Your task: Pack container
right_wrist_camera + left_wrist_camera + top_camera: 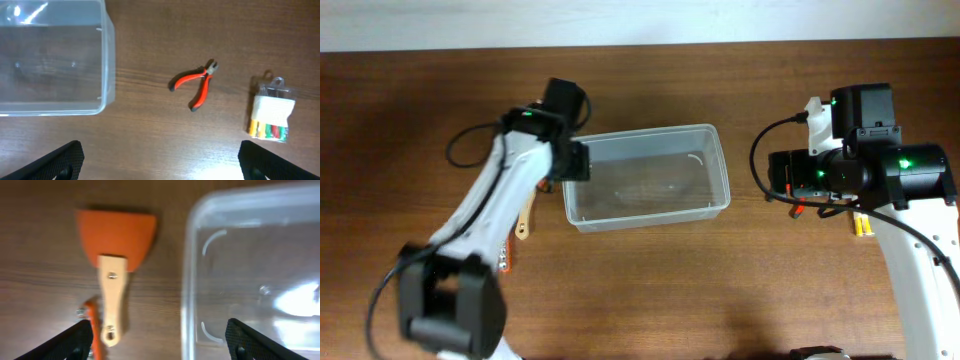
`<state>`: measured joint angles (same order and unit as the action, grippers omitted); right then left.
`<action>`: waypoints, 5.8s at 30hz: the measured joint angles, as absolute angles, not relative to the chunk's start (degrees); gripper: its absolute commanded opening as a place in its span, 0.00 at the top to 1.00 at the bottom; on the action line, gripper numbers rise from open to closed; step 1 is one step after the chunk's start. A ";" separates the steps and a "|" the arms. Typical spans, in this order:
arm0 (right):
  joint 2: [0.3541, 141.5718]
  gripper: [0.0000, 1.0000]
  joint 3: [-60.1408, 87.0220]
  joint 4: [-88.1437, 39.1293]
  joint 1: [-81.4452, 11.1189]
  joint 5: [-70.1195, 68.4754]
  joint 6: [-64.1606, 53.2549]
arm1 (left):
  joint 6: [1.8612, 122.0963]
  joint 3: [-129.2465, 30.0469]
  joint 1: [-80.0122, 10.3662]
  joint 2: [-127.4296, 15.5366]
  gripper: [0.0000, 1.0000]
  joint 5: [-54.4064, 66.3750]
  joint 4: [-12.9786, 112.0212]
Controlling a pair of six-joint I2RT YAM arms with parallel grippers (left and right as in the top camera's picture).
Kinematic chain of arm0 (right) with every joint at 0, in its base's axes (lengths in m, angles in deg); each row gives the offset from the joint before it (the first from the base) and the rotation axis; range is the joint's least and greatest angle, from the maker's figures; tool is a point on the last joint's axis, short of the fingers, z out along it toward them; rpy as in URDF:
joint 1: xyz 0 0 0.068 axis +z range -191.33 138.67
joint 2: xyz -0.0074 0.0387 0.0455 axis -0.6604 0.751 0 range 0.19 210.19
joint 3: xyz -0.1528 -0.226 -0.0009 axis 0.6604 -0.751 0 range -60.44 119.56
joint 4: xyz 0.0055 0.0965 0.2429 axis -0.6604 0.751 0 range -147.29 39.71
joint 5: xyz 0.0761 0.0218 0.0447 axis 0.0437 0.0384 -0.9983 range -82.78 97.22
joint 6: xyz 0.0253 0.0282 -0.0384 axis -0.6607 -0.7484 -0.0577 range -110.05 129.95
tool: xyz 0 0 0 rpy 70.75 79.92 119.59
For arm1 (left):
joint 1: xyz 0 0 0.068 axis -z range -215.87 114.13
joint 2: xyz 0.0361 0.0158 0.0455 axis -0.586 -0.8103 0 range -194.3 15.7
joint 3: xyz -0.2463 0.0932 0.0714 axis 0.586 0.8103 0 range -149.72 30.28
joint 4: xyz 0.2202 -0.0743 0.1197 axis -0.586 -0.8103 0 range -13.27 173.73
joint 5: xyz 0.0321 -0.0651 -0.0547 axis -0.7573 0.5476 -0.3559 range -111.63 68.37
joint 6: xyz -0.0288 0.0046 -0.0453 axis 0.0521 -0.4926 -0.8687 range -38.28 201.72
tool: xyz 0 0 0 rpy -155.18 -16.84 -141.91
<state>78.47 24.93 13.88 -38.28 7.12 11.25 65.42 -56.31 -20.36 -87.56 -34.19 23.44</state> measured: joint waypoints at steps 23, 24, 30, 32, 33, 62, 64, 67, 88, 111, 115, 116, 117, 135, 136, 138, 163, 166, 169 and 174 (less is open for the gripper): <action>78.73 0.01 24.82 18.78 -64.11 5.83 -6.92 | 58.01 -57.69 -43.88 -63.76 0.01 -25.82 15.28; 82.65 0.01 23.70 18.76 -64.13 5.55 -5.63 | 57.97 -57.69 -43.88 -63.76 0.01 -25.62 15.17; 96.28 0.01 22.04 16.51 -63.52 4.92 2.70 | 57.84 -57.69 -43.88 -63.80 0.01 -25.01 14.67; 98.56 0.01 22.04 15.57 -62.76 4.74 4.75 | 57.84 -57.69 -43.88 -63.80 0.01 -24.99 14.67; 99.65 0.01 22.04 15.20 -62.30 4.67 5.76 | 57.84 -57.69 -43.88 -63.80 0.01 -24.97 14.67; 116.35 0.01 21.15 -0.43 -57.77 4.52 17.43 | 57.84 -57.69 -43.88 -63.80 0.01 -24.97 14.69; 116.76 0.02 20.38 -1.15 -57.77 4.52 17.43 | 57.84 -57.69 -43.88 -63.80 0.01 -24.97 14.69; 117.68 0.01 19.96 -1.92 -57.77 4.52 17.48 | 57.84 -57.69 -43.88 -63.80 0.01 -24.97 14.67; 117.62 0.08 18.92 -4.72 -57.77 4.78 17.39 | 57.84 -57.69 -43.88 -63.80 0.01 -24.97 14.67; 116.37 0.56 16.56 -5.94 -57.69 6.95 17.19 | 57.84 -57.69 -43.88 -63.80 0.01 -24.97 14.67; 116.37 0.62 16.53 -5.74 -57.69 6.95 16.78 | 57.84 -57.69 -43.88 -63.80 0.01 -24.97 14.67; 116.37 0.62 16.53 -5.72 -57.69 6.97 16.58 | 57.84 -57.69 -43.88 -63.80 0.01 -24.97 14.67; 116.37 0.64 16.53 -5.72 -57.69 6.97 16.60 | 57.84 -57.69 -43.88 -63.80 0.01 -24.97 14.67; 116.22 0.96 16.75 -5.44 -57.73 6.47 15.79 | 58.38 -57.69 -43.88 -63.80 0.01 -24.99 14.56; 116.28 0.96 16.97 -5.00 -57.73 6.29 15.79 | 58.78 -57.69 -43.88 -63.80 0.01 -25.01 14.50; 116.52 0.96 17.47 -3.80 -57.73 5.88 15.75 | 59.89 -57.69 -43.90 -63.80 0.01 -24.99 14.50; 99.85 0.96 49.32 14.30 -39.50 0.96 32.21 | 67.50 -57.69 -63.18 -63.80 0.01 -26.04 14.47; 97.90 0.96 50.32 14.61 -29.82 2.18 39.49 | 67.85 -57.69 -62.57 -63.80 0.01 -25.34 14.45; 99.17 0.96 50.35 14.98 -23.28 3.45 44.60 | 69.12 -57.69 -61.15 -63.80 0.01 -24.29 14.01; 105.46 0.96 50.28 15.74 -17.64 4.78 50.44 | 71.67 -57.69 -57.70 -63.80 0.01 -22.43 13.77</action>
<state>105.46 50.28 15.74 -17.64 4.78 50.44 71.67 -57.69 -57.70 -63.80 -22.43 13.77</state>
